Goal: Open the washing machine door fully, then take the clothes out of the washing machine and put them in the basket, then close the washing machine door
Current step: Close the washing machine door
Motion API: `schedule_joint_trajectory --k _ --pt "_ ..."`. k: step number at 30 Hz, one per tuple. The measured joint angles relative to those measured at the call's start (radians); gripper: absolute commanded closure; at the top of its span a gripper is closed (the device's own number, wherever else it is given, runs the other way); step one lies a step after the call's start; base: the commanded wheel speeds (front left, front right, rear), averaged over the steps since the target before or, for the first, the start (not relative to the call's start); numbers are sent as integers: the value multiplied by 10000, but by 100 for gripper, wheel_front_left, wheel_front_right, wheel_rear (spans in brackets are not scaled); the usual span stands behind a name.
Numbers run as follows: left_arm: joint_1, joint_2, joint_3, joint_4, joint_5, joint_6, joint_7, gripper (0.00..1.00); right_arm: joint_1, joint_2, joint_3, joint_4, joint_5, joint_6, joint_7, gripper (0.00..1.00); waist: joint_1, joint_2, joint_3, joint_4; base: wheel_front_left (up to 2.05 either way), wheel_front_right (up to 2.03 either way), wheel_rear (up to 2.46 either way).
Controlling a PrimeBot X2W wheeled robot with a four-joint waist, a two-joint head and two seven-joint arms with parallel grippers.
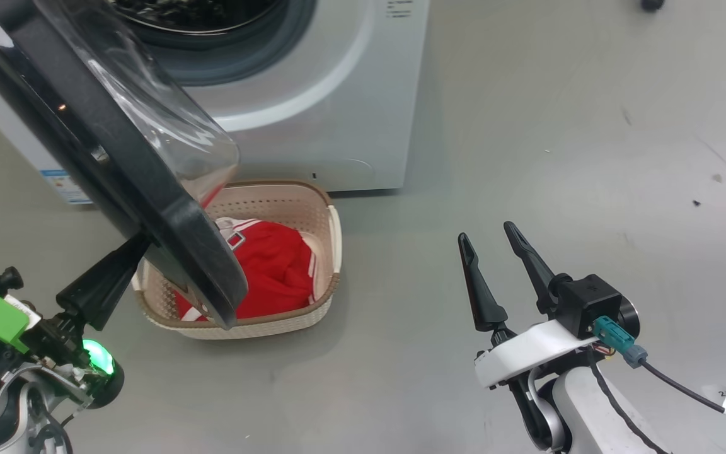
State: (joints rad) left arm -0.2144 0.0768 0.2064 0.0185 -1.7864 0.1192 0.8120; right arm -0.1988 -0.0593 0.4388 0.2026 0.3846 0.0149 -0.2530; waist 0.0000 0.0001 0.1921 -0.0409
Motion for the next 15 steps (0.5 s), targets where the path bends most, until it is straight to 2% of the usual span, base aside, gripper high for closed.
schedule_joint_trajectory --k 15 --pt "-65 -48 523 -65 98 2 -1057 100 -48 6 167 -176 127 -2 0 0 0 0 288 -1637 0 0 0"
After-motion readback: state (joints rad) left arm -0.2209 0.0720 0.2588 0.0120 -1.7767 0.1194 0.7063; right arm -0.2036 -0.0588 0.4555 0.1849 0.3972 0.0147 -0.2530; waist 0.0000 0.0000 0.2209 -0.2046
